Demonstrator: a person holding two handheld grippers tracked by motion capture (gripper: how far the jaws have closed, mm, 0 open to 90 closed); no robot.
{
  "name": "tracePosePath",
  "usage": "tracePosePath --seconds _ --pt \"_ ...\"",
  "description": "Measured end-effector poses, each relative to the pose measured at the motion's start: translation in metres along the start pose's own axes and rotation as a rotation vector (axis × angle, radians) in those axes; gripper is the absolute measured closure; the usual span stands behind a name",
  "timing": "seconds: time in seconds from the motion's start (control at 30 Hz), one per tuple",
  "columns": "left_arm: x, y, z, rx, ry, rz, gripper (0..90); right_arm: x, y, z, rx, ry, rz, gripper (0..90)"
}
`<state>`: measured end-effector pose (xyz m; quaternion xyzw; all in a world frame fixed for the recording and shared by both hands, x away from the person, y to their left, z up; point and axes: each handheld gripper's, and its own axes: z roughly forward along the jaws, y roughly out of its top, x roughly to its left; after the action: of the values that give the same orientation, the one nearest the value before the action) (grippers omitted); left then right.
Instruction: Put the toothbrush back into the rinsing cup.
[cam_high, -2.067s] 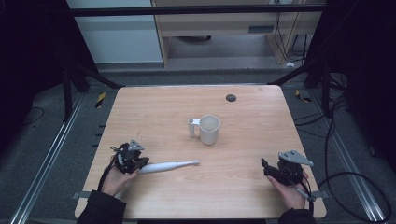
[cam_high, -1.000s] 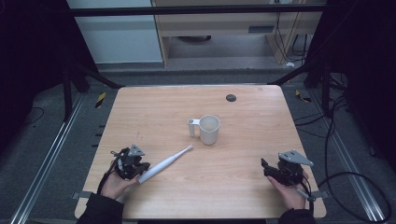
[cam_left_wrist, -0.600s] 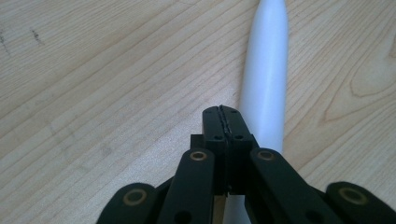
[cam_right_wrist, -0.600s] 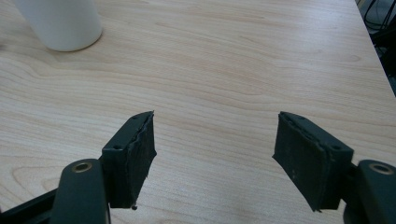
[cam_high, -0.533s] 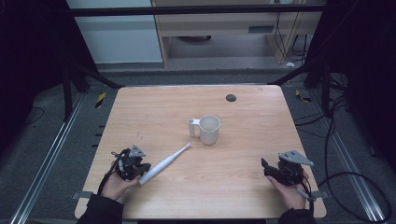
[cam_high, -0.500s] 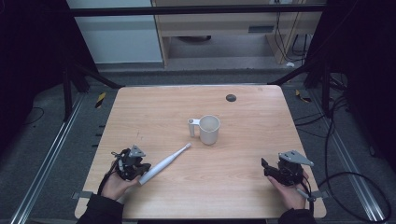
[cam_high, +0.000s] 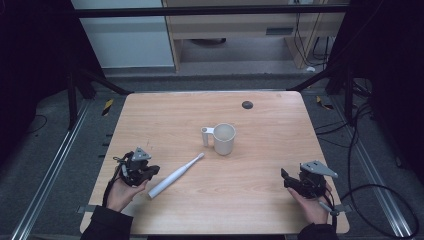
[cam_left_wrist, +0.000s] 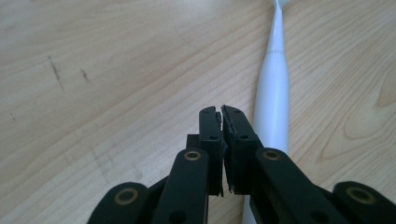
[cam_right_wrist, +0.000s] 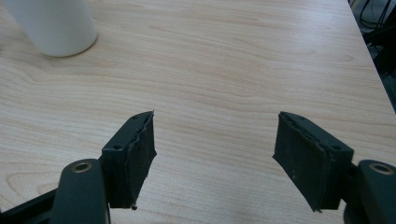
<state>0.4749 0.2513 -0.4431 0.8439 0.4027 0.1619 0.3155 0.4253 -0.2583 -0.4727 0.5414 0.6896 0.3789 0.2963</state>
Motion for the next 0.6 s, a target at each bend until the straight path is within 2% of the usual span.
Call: tracePosePath --seconds 0.17,0.23,0.27,0.37,0.6 --pt "-0.004 0.012 -0.004 -0.022 -0.010 0.013 78.9 0.000 0.001 0.000 -0.002 -0.001 0.003 28.8" --pt "-0.006 0.016 -0.004 -0.023 -0.009 0.019 71.9 -0.001 0.001 0.000 -0.002 -0.001 0.005 28.8" --pt "-0.006 0.017 -0.004 -0.023 -0.010 0.026 71.9 -0.001 0.001 0.000 -0.002 -0.001 0.005 28.8" --pt "-0.009 0.021 -0.003 -0.019 -0.019 0.029 64.3 -0.001 0.001 0.000 -0.003 -0.001 -0.001 28.8" --pt "-0.013 0.032 -0.006 -0.027 -0.026 0.050 58.4 0.000 0.001 0.000 -0.002 -0.002 0.002 28.7"
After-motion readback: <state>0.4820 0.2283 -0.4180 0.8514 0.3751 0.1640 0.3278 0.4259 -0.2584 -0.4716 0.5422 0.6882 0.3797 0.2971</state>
